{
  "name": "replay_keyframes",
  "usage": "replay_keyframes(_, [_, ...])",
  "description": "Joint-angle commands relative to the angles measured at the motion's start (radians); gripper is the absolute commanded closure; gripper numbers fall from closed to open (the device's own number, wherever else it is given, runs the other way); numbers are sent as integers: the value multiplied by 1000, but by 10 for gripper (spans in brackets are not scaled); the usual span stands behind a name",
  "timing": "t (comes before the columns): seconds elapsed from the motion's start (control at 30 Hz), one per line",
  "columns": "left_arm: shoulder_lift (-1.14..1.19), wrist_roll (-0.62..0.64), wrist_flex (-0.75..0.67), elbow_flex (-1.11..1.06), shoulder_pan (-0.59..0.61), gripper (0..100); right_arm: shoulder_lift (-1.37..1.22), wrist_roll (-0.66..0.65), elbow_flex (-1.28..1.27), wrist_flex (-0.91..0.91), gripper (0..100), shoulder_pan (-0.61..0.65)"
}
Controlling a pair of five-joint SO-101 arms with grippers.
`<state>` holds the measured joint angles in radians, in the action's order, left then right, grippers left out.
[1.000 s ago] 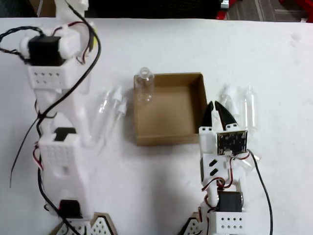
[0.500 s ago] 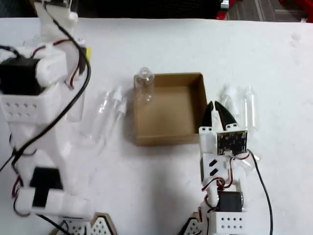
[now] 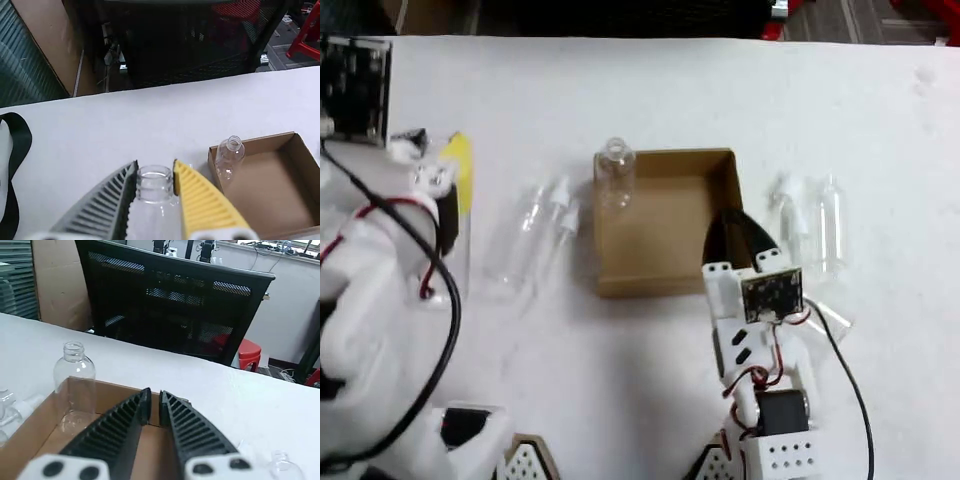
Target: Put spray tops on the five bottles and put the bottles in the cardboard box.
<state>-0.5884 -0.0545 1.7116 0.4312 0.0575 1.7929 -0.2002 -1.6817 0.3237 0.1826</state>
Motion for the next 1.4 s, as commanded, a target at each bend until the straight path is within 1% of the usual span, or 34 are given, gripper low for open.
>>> replay_keyframes(0.0, [-107, 9, -54, -106, -13, 979, 5, -5, -8, -18, 981, -59])
replay_keyframes(0.1, [-222, 11, -104, -199, -13, 979, 2, -3, -8, -10, 981, -128])
replay_keyframes(0.2, [-369, 11, -164, -302, -13, 979, 5, -3, -8, 58, 981, -170])
replay_keyframes(0.3, [-522, 11, -245, -459, -13, 979, 7, -3, -8, 104, 981, -194])
replay_keyframes(0.37, [-619, 14, -328, -598, -13, 979, 7, -3, -8, 124, 981, -197])
replay_keyframes(0.43, [-710, 63, -439, -747, -13, 979, 7, -3, -8, 145, 981, -196])
replay_keyframes(0.53, [-822, 184, -598, -953, -18, 979, 7, -6, -8, 151, 981, -203])
replay_keyframes(0.6, [-869, 219, -686, -1057, -76, 979, 7, -11, -8, 151, 981, -203])
replay_keyframes(0.67, [-894, 218, -723, -1128, -160, 979, 7, -11, -8, 151, 981, -206])
replay_keyframes(0.77, [-901, 222, -767, -1194, -278, 979, 7, -11, -8, 151, 981, -252])
replay_keyframes(0.83, [-900, 222, -885, -1267, -320, 979, 7, -3, -8, 147, 981, -294])
replay_keyframes(0.9, [-900, 221, -1073, -1378, -343, 979, 7, -3, -8, 147, 981, -312])
replay_keyframes(1.03, [-900, 216, -1534, -1653, -407, 979, 7, -3, -8, 148, 981, -318])
replay_keyframes(1.07, [-898, 215, -1623, -1699, -437, 979, 7, -3, -8, 147, 981, -320])
replay_keyframes(1.1, [-895, 206, -1682, -1729, -463, 978, 7, -3, -8, 145, 981, -323])
replay_keyframes(1.17, [-860, 166, -1732, -1746, -509, 978, 7, -3, -8, 143, 981, -348])
replay_keyframes(1.23, [-776, 150, -1788, -1731, -530, 978, 7, -3, -8, 143, 981, -363])
replay_keyframes(1.37, [-493, 152, -1933, -1622, -529, 977, 7, -3, -8, 143, 981, -364])
